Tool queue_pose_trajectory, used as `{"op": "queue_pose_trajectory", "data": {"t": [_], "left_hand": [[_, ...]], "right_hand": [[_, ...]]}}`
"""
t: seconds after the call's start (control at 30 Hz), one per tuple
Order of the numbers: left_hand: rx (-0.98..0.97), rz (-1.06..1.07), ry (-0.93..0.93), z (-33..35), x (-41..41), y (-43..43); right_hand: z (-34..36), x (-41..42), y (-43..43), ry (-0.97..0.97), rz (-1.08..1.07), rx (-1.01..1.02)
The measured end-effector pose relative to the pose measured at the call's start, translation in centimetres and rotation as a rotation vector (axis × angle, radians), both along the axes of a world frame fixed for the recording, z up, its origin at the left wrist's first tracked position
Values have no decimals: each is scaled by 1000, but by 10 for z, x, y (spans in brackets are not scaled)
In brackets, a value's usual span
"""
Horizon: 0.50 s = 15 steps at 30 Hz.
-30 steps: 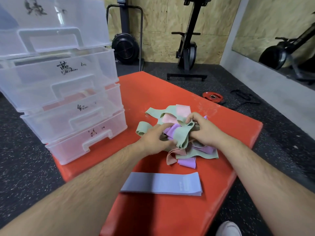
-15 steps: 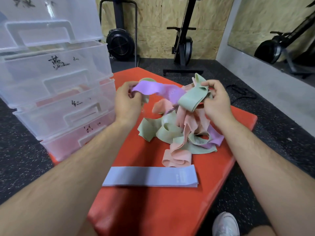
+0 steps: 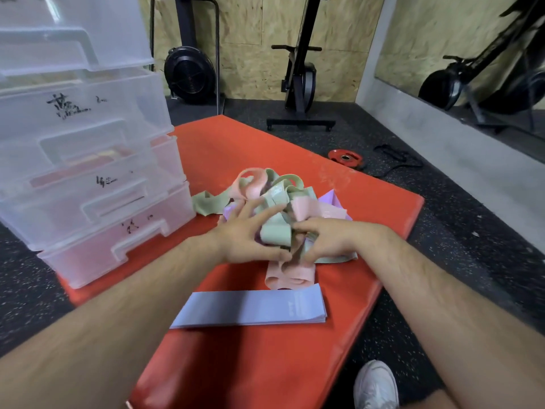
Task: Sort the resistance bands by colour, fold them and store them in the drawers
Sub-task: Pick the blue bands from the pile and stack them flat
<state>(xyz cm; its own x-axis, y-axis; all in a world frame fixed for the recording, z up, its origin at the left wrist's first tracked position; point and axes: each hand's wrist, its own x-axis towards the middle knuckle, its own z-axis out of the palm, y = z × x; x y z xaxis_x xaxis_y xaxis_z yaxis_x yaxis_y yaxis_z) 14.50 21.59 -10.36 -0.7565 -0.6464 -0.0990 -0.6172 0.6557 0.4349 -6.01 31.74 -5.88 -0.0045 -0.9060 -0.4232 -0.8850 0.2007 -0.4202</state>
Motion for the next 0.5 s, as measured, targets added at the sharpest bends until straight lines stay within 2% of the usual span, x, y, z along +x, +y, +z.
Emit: {"op": "queue_pose_trajectory", "data": {"t": [0.1,0.27,0.37,0.5], "left_hand": [[-110,-23,-111,-15,-11,3],[-317,57,55,-23,-14,-18],[-399,148,-36,-21,-12,-18],[-292,154,-130,0,-9,-3]], "right_hand": [[-8,-4,-1,13,-20,-91],[-16,-8,0,201,1,-315],[-10,-1,4,260,34,-346],[-7,-1,20,310,59,-390]]}}
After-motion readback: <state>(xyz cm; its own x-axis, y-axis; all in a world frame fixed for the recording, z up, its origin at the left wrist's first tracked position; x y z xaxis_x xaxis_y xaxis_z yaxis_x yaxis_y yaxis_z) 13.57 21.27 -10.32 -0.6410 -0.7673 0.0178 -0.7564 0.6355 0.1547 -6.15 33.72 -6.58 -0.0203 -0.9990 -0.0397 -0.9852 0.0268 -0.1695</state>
